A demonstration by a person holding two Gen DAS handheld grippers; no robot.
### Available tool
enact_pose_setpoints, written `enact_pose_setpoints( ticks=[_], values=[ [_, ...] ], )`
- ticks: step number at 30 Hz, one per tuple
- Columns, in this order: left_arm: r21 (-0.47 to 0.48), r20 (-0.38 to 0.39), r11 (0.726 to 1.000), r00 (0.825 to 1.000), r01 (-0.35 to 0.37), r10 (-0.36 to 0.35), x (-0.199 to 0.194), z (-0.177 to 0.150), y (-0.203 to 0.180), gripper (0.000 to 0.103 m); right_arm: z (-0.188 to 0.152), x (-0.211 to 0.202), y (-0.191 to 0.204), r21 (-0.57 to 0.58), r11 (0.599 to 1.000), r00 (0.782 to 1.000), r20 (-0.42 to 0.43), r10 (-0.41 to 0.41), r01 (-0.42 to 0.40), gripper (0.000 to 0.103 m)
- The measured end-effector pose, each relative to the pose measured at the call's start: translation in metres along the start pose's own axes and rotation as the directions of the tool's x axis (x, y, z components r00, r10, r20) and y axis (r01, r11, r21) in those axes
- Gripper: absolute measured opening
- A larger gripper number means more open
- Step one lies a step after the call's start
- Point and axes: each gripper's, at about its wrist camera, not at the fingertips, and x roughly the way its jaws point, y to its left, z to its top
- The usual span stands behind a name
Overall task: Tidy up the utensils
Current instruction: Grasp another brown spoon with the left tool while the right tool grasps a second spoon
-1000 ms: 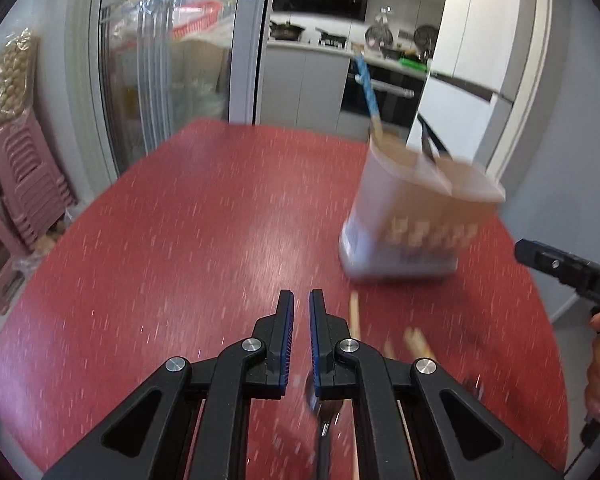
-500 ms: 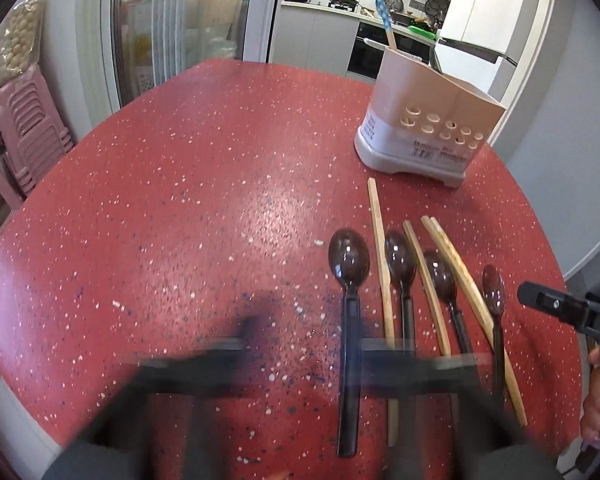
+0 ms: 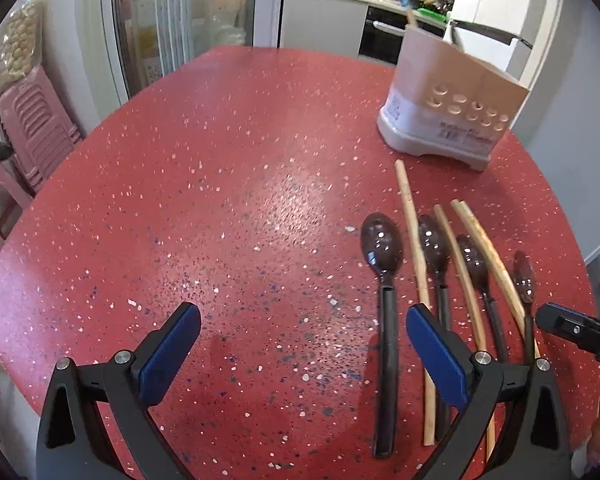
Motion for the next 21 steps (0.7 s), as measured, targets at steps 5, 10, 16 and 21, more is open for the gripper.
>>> enact_pose_setpoints(
  ticks=[5,10,16,21],
  values=[
    [0.023,-0.002,0.999,0.999,0.045,-0.045,0.01,0.002,0.002,0.103,0.003,0.003,-0.006,0.03,0.999,1.0,-0.012,0.018,-0.018,0.056],
    [0.042,-0.018,0.997,0.998,0.065,-0.064,0.017,0.005,0.001,0.103,0.008,0.005,-0.014,0.075,0.995,0.998,-0.011,0.065,-0.064,0.055],
    [0.082,-0.03,0.995,0.998,0.063,-0.06,0.025,0.01,-0.012,0.103,0.016,0.012,-0.013,0.08,0.993,0.996,-0.014,0.084,-0.082,0.05],
    [0.105,-0.043,0.993,0.998,0.057,-0.053,0.035,0.016,-0.018,0.103,0.021,0.018,-0.009,0.072,0.994,0.996,-0.021,0.088,-0.086,0.043]
  ],
)
